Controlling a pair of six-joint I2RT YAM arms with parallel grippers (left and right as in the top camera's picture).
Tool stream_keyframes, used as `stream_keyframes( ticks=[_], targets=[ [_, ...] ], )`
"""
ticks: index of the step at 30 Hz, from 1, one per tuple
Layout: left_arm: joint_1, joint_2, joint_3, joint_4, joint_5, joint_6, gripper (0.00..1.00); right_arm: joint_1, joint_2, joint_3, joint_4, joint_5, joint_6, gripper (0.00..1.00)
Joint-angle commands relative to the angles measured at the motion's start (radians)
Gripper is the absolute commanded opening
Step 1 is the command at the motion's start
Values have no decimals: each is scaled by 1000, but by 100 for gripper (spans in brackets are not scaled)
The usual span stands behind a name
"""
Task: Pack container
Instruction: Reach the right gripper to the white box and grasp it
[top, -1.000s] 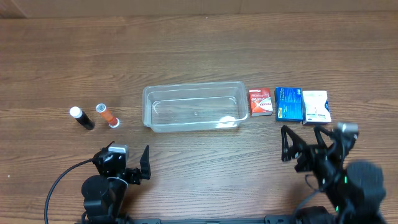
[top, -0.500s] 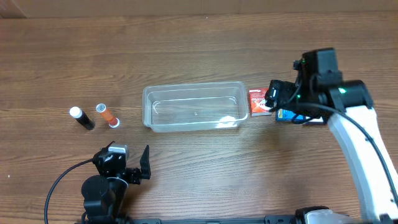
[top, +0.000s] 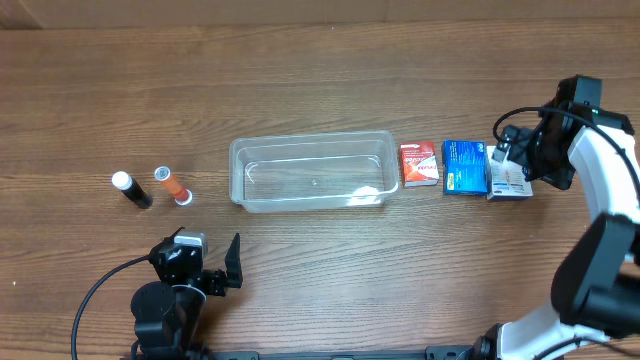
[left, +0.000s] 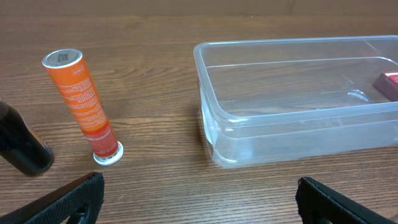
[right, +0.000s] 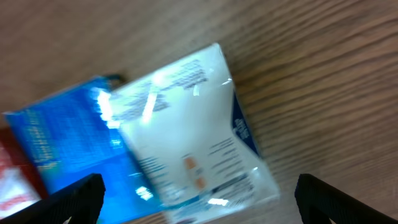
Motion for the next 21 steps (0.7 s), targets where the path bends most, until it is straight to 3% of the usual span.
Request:
stream_keyframes(
  ticks=[1,19,21],
  targets=[
    [-8,-13,-3,2,8,16,100,-6,47,16,29,-19,-159,100],
    [-8,-13,-3,2,8,15,100,18,186,13,67,-12,-147,100],
    [-8,-13,-3,2,8,16,100,18,184,15,61,32,-95,90]
  ],
)
